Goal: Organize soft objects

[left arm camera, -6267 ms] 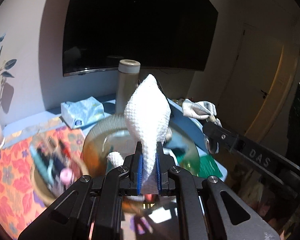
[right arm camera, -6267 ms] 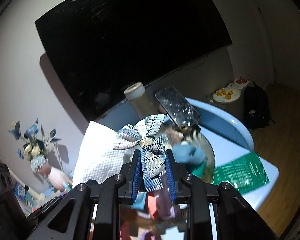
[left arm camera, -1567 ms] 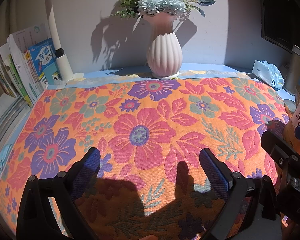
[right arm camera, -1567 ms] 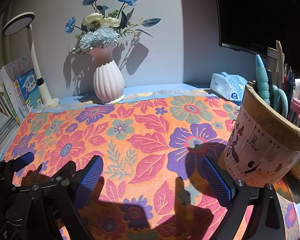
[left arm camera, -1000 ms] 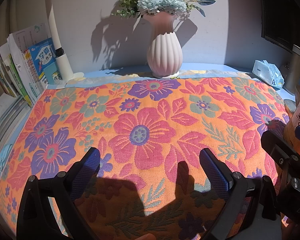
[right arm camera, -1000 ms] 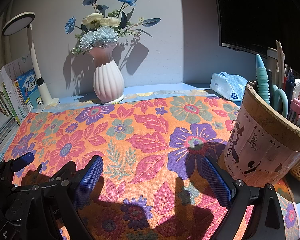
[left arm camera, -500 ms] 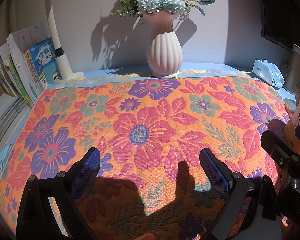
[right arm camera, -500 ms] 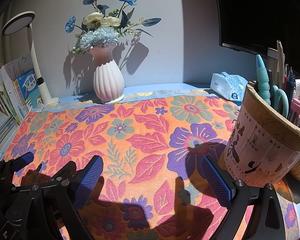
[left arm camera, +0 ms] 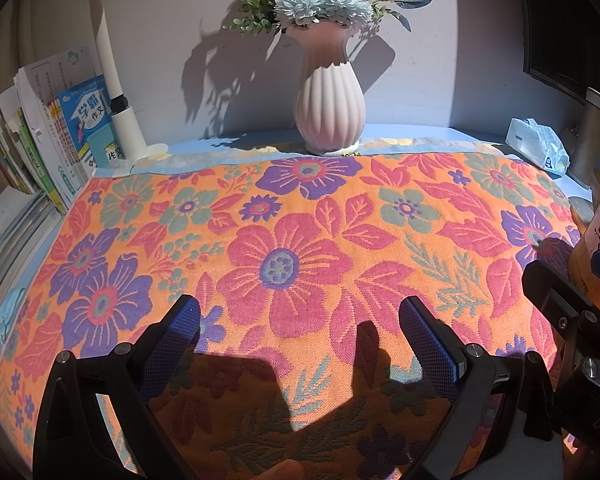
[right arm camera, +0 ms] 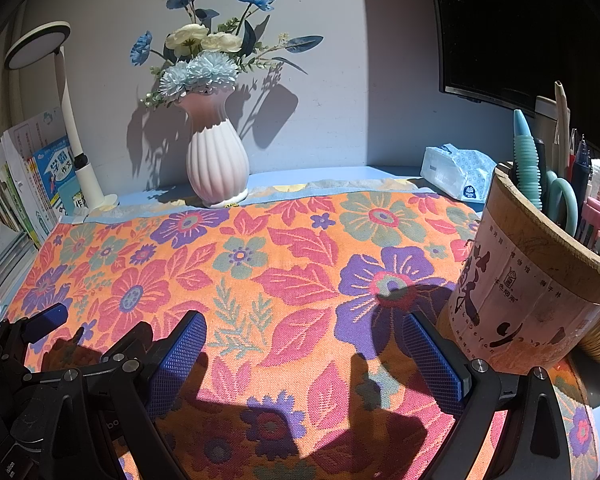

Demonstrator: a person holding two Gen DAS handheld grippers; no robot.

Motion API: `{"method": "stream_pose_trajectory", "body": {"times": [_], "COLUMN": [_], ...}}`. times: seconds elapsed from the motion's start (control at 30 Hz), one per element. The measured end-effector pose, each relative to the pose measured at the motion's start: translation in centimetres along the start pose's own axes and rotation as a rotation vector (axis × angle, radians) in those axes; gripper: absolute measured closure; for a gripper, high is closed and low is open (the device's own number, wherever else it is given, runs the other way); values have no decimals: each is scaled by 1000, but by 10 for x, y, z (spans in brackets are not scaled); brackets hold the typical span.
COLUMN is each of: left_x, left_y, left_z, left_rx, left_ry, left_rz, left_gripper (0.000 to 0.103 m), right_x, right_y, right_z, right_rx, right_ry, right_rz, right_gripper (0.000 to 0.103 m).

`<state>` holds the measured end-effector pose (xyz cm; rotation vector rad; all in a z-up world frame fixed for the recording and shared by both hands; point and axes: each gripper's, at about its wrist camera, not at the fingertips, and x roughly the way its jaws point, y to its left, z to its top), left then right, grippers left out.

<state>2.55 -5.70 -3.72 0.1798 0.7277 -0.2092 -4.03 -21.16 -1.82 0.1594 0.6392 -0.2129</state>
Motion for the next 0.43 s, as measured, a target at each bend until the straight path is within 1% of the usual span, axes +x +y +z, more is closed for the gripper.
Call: {"method": "stream_pose_trajectory", "body": {"times": [0.27,0.4,0.43], "left_x": [0,-5,-4], "left_y": [2,1,1], "left_z": [-1,1,1], "left_rx": [6,20,23], "left_ry": [1,-28,-21], "left_rz": [2,37,35], "left_gripper": [3,3,3], "right_x": [0,0,0], "right_y": [1,1,1], "right_z": [0,0,-1], "right_rx": [-1,-1,-1], "right_ry": [1,0,-1], "right_rz": [-2,1,0], "right_gripper": [5,5,5]}}
